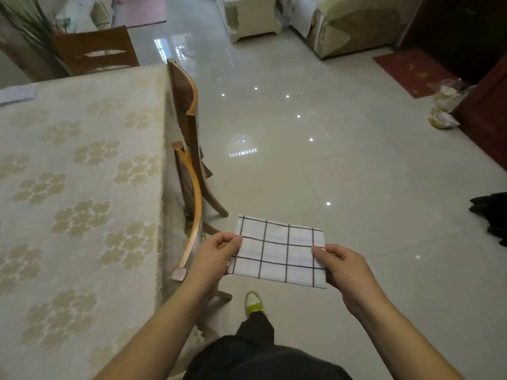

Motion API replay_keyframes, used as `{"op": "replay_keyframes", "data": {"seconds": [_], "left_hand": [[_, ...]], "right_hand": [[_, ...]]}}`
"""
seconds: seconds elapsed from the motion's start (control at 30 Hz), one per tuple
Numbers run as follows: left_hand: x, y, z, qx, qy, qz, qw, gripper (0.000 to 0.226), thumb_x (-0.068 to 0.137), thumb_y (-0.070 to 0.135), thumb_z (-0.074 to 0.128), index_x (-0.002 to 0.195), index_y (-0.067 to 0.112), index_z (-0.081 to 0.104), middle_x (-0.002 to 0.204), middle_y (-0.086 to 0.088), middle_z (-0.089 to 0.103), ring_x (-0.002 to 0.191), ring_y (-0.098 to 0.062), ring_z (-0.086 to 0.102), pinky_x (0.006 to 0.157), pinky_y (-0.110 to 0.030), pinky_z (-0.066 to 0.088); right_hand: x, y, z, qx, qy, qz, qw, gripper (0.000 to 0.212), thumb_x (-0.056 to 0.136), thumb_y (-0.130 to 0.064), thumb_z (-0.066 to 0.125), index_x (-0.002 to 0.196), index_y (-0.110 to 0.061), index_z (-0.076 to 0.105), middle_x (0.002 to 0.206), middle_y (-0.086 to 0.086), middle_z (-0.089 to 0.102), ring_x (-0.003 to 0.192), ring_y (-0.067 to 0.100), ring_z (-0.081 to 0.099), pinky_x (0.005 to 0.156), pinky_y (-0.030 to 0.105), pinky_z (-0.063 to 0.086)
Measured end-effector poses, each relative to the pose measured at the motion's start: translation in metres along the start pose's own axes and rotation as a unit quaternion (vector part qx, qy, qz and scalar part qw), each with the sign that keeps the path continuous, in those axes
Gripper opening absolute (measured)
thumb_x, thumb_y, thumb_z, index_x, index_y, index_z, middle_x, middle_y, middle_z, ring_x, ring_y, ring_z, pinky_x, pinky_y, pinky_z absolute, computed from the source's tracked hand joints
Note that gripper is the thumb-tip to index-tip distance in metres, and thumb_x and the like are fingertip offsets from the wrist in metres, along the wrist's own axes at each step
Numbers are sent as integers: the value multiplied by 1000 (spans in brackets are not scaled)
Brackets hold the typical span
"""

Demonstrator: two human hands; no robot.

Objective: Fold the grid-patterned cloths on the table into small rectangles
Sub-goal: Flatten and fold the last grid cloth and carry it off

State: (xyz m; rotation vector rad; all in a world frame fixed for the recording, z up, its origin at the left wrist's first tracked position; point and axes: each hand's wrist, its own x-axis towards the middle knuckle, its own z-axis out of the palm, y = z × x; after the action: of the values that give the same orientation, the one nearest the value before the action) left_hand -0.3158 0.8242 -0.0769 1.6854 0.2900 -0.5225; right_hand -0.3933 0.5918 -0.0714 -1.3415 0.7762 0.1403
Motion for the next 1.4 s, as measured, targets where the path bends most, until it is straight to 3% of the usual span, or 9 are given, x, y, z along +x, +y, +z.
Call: {"op": "replay_keyframes", "data": {"seconds": [0.23, 0.53, 0.63, 0.77, 0.87, 0.93, 1.0, 1.17, 1.4], "left_hand": [[80, 29, -27, 2, -3, 22, 1000, 14, 92, 20, 65, 88, 9, 72, 62, 5, 70, 57, -4, 64, 48, -16, 47], [141, 72, -50, 6, -17, 19, 1000, 25, 84, 43, 70, 99, 24, 75, 96, -10, 74, 94, -35, 69, 83, -54, 58], [161, 83, -44, -4, -3, 7, 1000, 19, 87, 37, 70, 98, 22, 75, 95, -8, 75, 92, -32, 70, 82, -48, 59], [187, 99, -20, -7, 16, 0, 1000, 17, 89, 31, 68, 96, 16, 73, 74, 2, 71, 68, -18, 61, 58, -29, 51], [214, 113, 3, -1, 38, -17, 999, 15, 87, 35, 70, 92, 22, 75, 87, -6, 75, 84, -34, 68, 75, -48, 57], [233, 129, 20, 7, 42, -31, 999, 15, 86, 40, 69, 91, 26, 75, 94, -9, 75, 94, -41, 68, 83, -54, 55], [252, 146, 36, 10, 41, -39, 998, 18, 86, 42, 68, 92, 26, 75, 95, -9, 74, 95, -42, 68, 86, -54, 54], [290, 189, 64, 15, 48, -20, 999, 20, 89, 34, 67, 97, 18, 75, 96, -14, 74, 86, -35, 69, 80, -46, 57], [329, 222, 72, -54, 81, -26, 995, 17, 94, 18, 61, 101, 7, 72, 93, -12, 76, 80, -22, 72, 56, -22, 54]], "right_hand": [[60, -45, 41, -19, 16, -31, 999, 14, 87, -8, 68, 91, 5, 67, 69, 5, 70, 66, 16, 67, 62, 27, 56], [119, -101, 68, -27, -11, -68, 997, 9, 90, -13, 65, 88, -4, 64, 73, 11, 61, 67, 18, 63, 60, 28, 54], [147, -113, 67, -32, -19, -65, 997, 12, 89, -17, 68, 90, -5, 66, 73, 12, 57, 70, 20, 59, 65, 32, 52], [189, -130, 61, -29, -40, -55, 997, 13, 88, -21, 68, 93, -10, 70, 74, 8, 60, 69, 16, 56, 64, 26, 48], [226, -147, 52, -29, -54, -46, 997, 13, 89, -19, 67, 92, -7, 70, 73, 4, 66, 64, 11, 59, 56, 20, 47], [256, -160, 42, -39, -49, -44, 997, 17, 86, -24, 70, 94, -9, 71, 78, 12, 67, 72, 16, 60, 65, 30, 53], [284, -177, 30, -41, -47, -37, 997, 21, 83, -28, 73, 97, -11, 71, 89, 19, 70, 81, 23, 63, 82, 44, 54], [339, -223, 11, -47, -75, -25, 996, 28, 73, -37, 77, 88, -14, 73, 86, 15, 69, 81, 26, 62, 89, 48, 53], [393, -273, 27, -65, -114, -29, 991, 18, 86, -24, 72, 88, -6, 71, 78, 11, 62, 70, 18, 54, 63, 27, 46]]}}
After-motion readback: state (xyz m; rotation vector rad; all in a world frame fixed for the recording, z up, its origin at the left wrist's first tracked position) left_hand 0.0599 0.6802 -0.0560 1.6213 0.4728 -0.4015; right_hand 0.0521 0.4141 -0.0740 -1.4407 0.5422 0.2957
